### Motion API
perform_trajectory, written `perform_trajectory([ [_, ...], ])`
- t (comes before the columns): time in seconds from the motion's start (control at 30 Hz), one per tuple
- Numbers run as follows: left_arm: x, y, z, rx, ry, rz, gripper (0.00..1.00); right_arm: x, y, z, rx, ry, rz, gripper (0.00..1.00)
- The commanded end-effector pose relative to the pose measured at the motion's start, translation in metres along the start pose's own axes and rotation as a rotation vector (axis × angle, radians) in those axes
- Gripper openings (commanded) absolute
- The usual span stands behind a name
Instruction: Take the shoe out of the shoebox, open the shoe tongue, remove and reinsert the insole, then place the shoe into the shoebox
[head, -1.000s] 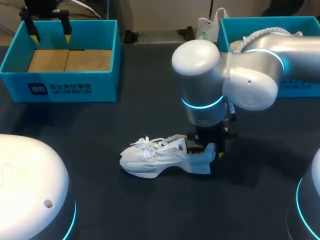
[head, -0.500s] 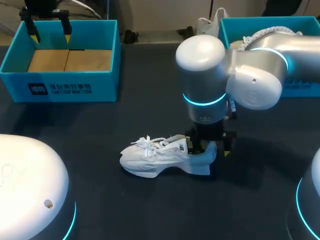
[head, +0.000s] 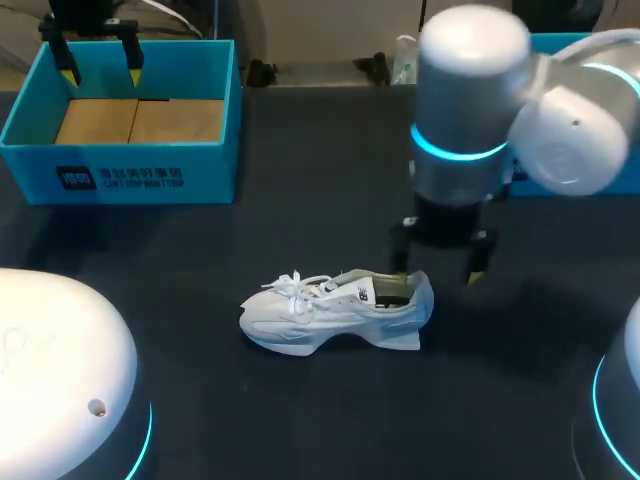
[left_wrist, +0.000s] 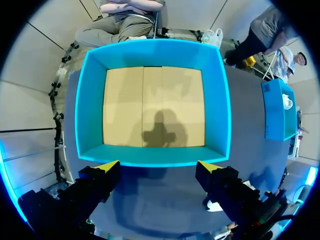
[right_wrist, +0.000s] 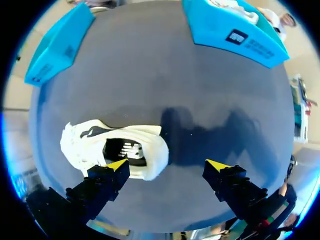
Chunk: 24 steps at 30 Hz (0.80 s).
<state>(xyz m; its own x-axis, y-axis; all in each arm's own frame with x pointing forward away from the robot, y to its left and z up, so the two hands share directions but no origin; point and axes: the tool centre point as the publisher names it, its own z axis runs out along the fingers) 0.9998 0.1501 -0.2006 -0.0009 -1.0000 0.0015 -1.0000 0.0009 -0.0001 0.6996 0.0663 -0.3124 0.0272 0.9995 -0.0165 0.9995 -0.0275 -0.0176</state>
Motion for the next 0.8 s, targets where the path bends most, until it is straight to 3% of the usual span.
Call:
perform_trajectory([
  [0.03, 0.000, 0.000, 0.000, 0.000, -0.001, 0.000, 1.00, -0.047, -0.004, -0.014, -0.027, 0.443, -0.184, 1.00],
  [0.07, 0.000, 0.000, 0.000, 0.000, -0.001, 0.000, 1.00, -0.054, -0.005, -0.017, -0.004, 0.434, -0.192, 1.00],
  [0.43, 0.000, 0.000, 0.000, 0.000, -0.001, 0.000, 1.00, -0.054, -0.005, -0.017, -0.004, 0.434, -0.192, 1.00],
  [0.63, 0.000, 0.000, 0.000, 0.000, -0.001, 0.000, 1.00, -0.085, -0.006, -0.021, -0.193, 0.719, -0.467, 1.00],
  [0.73, 0.000, 0.000, 0.000, 0.000, -0.001, 0.000, 1.00, -0.102, -0.004, -0.018, -0.281, 0.819, -0.665, 1.00],
  [0.77, 0.000, 0.000, 0.000, 0.000, -0.001, 0.000, 1.00, -0.104, -0.004, -0.015, -0.318, 0.808, -0.734, 1.00],
  [0.8, 0.000, 0.000, 0.000, 0.000, -0.001, 0.000, 1.00, -0.106, -0.001, -0.010, -0.297, 0.821, -0.774, 1.00],
])
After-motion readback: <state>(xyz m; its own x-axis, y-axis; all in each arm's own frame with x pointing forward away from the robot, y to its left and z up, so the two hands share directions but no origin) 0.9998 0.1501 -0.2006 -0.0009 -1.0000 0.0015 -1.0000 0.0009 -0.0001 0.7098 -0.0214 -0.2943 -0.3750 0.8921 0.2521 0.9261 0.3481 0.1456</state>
